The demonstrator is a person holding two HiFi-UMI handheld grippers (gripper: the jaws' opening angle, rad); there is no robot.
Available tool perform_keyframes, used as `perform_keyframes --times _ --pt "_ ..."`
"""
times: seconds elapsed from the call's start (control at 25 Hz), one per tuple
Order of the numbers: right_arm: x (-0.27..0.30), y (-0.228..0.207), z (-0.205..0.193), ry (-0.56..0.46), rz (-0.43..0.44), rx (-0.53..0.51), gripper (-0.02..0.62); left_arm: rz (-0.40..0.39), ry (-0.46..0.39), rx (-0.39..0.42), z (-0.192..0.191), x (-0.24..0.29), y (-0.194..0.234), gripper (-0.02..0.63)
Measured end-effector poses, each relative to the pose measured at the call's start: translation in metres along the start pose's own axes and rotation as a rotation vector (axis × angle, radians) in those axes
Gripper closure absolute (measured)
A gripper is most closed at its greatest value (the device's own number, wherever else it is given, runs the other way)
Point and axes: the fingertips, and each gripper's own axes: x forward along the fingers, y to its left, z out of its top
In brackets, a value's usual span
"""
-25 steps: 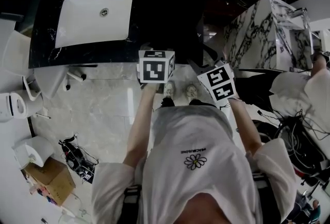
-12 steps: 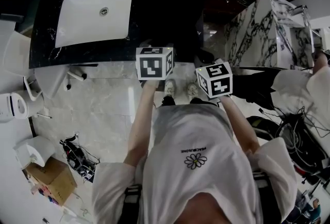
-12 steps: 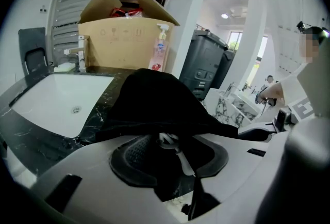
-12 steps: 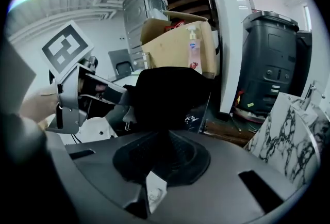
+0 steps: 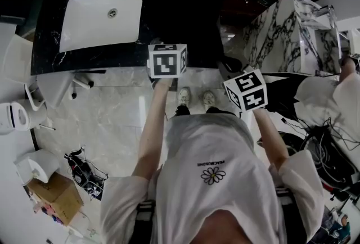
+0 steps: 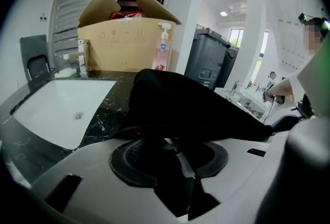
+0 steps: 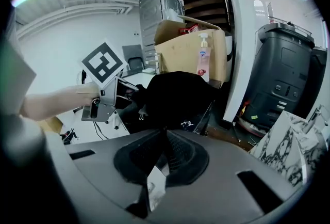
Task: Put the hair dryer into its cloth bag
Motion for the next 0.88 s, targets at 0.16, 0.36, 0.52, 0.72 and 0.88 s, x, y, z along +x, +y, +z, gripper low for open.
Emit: perform_keyframes --times 0.16,0.36,0.52,0.72,0.88 --pt "0.001 -0.003 -0.001 0.005 0.004 -0.002 0.581 0.004 -0.013 0.010 0.001 0.001 -0.001 0.437" --pt "0.002 -0.007 -0.002 0.008 -0.039 -0.021 0.578 0.016 -0.044 0.026 0.002 -0.009 -0.002 0.422" --pt "-0.006 -0.011 0.004 -0.010 -0.066 -0.025 0.451 0.017 -0.107 0.004 0.007 -0.032 -0.004 0.367" --pt "-0.038 -0.020 0.043 -0.127 -0.106 -0.040 0.436 0.020 -0.204 0.014 0.031 -0.079 -0.005 0.368" --pt "-0.068 -0.031 0.093 -0.266 -0.155 -0.054 0.436 0.040 -0.321 0.060 0.070 -0.126 -0.009 0.371"
